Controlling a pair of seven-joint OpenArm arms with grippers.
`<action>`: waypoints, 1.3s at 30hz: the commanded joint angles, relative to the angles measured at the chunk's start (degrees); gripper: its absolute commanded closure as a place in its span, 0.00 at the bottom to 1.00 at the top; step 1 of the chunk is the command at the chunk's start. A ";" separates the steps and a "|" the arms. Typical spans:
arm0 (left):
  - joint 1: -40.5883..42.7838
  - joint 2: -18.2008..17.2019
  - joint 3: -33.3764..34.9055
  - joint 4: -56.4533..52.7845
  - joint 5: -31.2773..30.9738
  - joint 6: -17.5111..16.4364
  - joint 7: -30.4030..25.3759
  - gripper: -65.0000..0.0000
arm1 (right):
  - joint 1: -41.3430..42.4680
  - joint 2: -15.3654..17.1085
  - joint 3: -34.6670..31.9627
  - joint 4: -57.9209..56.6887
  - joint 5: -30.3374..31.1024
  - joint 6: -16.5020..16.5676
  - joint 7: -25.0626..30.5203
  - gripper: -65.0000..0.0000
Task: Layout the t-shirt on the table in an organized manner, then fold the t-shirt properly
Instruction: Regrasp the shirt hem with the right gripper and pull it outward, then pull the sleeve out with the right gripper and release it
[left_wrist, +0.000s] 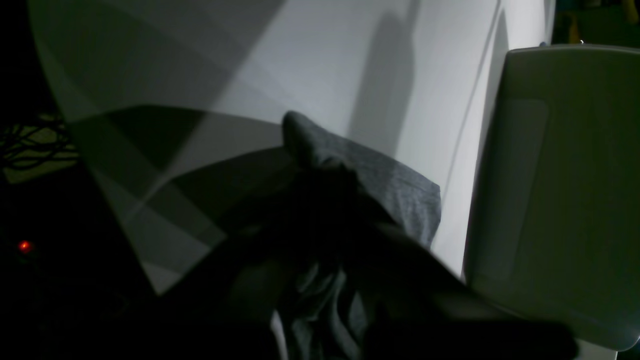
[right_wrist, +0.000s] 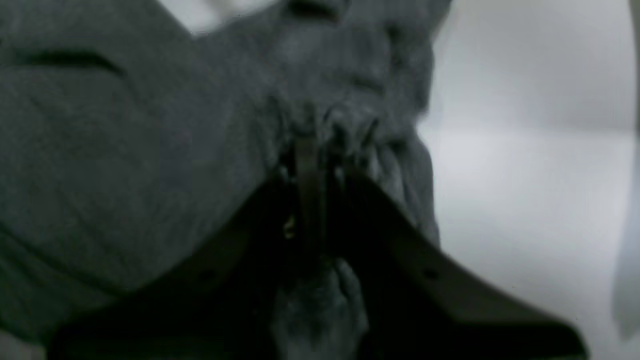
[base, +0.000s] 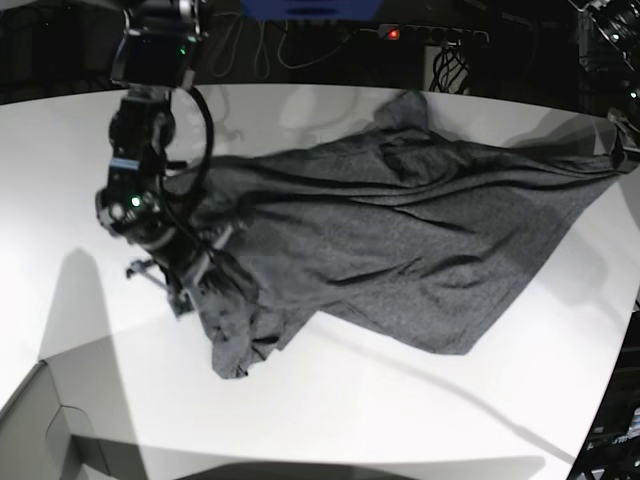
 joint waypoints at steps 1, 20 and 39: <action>-0.24 -1.18 -0.41 0.84 -2.75 1.63 1.47 1.00 | 0.53 0.73 -0.09 1.36 0.61 -0.17 1.20 1.00; -0.15 -1.10 -0.32 0.84 -2.75 1.63 1.56 1.00 | 1.93 3.19 1.41 12.18 0.96 0.01 -3.02 0.57; -0.07 -1.10 -0.24 1.02 -2.84 1.63 1.65 1.00 | 29.80 -0.85 -12.04 -49.80 0.79 -13.97 18.34 0.57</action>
